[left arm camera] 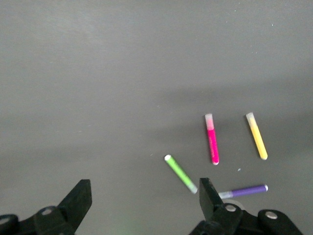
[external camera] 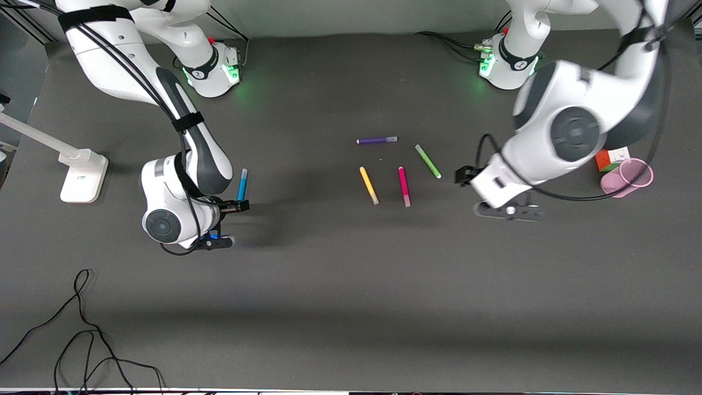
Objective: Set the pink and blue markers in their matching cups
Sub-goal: 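Grasp the blue marker with the right gripper while the left gripper reaches the pink marker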
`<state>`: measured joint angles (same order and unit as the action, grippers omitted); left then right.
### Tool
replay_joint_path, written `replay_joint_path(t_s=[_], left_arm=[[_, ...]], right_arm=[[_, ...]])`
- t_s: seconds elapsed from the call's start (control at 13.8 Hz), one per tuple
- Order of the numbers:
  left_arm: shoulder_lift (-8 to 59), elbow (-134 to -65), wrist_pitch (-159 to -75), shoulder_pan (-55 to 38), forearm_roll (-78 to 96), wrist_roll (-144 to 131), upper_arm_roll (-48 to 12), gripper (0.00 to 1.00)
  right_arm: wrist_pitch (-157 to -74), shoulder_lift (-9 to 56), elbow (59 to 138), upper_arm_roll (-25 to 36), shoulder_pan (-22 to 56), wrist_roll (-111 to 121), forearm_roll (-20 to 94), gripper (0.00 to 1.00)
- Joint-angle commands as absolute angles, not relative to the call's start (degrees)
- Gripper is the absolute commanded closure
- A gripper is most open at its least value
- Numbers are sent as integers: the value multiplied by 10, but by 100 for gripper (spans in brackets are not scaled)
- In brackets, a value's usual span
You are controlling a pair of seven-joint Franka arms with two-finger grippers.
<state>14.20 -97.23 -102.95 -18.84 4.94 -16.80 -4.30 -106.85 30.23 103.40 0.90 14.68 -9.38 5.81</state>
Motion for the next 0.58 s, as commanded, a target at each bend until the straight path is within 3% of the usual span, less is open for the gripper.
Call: replay_joint_path(t_s=[0.0, 0.51], left_arm=[[146, -1021, -1092, -222, 51, -220, -34, 2], [227, -1078, -1257, -301, 51, -314, -34, 2]], right_arm=[[-1085, 312, 1050, 12, 158, -131, 74, 0], [-1128, 337, 1079, 14, 158, -134, 106, 11]])
